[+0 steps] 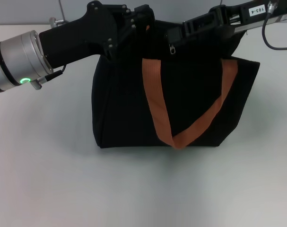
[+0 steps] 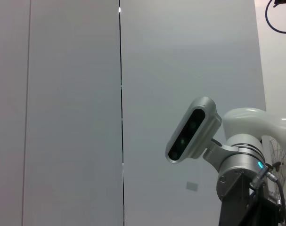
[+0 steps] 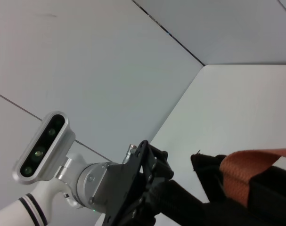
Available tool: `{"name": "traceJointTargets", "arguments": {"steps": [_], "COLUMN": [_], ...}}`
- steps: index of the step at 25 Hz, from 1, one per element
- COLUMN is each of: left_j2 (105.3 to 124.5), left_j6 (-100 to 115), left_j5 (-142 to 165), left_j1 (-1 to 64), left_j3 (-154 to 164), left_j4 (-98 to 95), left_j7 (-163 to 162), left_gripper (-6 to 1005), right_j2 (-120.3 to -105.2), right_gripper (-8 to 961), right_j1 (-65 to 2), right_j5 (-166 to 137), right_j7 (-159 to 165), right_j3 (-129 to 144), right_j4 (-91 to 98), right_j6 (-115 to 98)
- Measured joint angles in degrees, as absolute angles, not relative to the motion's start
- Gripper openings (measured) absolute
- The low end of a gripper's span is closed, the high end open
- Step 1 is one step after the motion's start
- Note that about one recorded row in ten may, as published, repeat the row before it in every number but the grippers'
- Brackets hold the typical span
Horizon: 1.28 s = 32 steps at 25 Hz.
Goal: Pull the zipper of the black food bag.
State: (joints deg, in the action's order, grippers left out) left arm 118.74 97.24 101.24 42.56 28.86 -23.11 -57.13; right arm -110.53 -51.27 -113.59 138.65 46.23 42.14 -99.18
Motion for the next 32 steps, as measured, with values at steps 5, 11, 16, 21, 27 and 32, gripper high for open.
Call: {"name": "traceJointTargets", "arguments": {"steps": [5, 11, 16, 21, 27, 32], "left_j2": [118.74, 118.74, 118.73, 118.78, 118.81, 118.83], "left_j6": [97.28, 97.28, 97.38, 97.46, 97.6, 97.74], "left_j5": [101.24, 100.81, 100.67, 100.65, 100.66, 100.66], "left_j1": [42.56, 42.54, 42.54, 42.54, 42.55, 42.57], "left_j3": [28.83, 29.16, 29.23, 29.27, 29.28, 29.27], "left_j4": [-23.12, -23.12, -23.08, -23.03, -23.02, -23.02], "left_j7": [-57.13, -57.13, -57.13, -57.15, -57.18, -57.21], "left_gripper": [35, 34, 34, 34, 35, 35], "right_j2": [-110.67, -111.62, -112.93, -113.68, -114.12, -114.62], "right_gripper": [284, 374, 369, 367, 365, 362], "right_j1": [-51.33, -51.38, -51.26, -51.38, -51.48, -51.32], "right_j5": [-116.15, -116.69, -116.76, -116.79, -116.5, -116.26], "right_j7": [138.7, 138.72, 138.74, 138.74, 138.58, 138.11], "right_j3": [46.93, 49.39, 50.67, 51.88, 53.07, 53.08], "right_j4": [43.21, 44.72, 47.53, 48.88, 48.59, 48.87], "right_j6": [-97.94, -96.25, -95.25, -95.17, -95.4, -96.72]}}
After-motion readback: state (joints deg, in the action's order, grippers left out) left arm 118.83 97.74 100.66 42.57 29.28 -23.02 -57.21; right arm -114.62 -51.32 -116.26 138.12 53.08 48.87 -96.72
